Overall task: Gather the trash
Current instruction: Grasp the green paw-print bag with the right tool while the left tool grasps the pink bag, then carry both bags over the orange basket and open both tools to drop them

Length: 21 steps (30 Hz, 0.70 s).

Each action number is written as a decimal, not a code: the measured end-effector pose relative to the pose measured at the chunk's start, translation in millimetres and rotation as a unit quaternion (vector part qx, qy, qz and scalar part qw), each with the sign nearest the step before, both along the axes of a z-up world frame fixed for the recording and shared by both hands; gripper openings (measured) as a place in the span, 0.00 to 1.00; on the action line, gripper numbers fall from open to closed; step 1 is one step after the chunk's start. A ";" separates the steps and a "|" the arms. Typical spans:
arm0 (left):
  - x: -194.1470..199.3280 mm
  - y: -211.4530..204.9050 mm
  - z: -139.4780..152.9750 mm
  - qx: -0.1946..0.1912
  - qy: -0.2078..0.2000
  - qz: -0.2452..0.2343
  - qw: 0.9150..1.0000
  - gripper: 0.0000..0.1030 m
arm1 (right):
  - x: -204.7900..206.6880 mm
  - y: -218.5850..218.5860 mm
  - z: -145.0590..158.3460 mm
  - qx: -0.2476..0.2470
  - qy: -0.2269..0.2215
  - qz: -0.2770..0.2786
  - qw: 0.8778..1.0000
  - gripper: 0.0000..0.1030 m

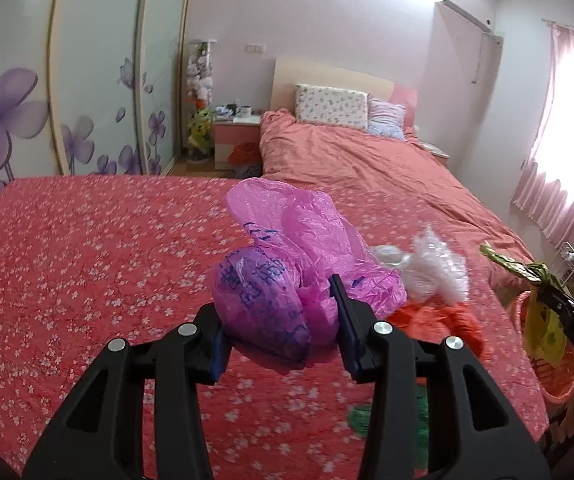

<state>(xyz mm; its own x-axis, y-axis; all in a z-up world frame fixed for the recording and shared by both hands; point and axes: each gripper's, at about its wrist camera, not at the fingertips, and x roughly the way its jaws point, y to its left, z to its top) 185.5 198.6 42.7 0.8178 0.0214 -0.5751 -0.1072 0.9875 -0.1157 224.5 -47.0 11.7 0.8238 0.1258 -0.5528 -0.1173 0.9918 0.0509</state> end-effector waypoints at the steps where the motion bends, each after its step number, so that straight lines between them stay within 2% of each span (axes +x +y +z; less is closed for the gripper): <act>1: -1.7 -6.1 3.6 0.001 -0.003 -0.005 1.000 0.43 | -3.4 -4.5 2.1 0.001 -0.002 -0.003 1.000 0.04; 11: -10.0 -57.7 13.0 0.006 -0.016 -0.062 0.998 0.43 | -27.1 -52.9 4.9 0.017 -0.008 -0.042 0.999 0.04; 21: -7.4 -125.0 8.4 0.007 -0.018 -0.137 0.990 0.43 | -41.6 -115.4 -0.6 0.032 -0.012 -0.099 0.995 0.04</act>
<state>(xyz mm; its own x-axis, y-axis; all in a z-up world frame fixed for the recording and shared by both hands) 178.1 73.6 51.1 0.8145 -0.1958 -0.5462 0.1686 0.9806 -0.1002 182.9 -162.3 11.1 0.8486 -0.0063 -0.5291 0.0781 0.9905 0.1134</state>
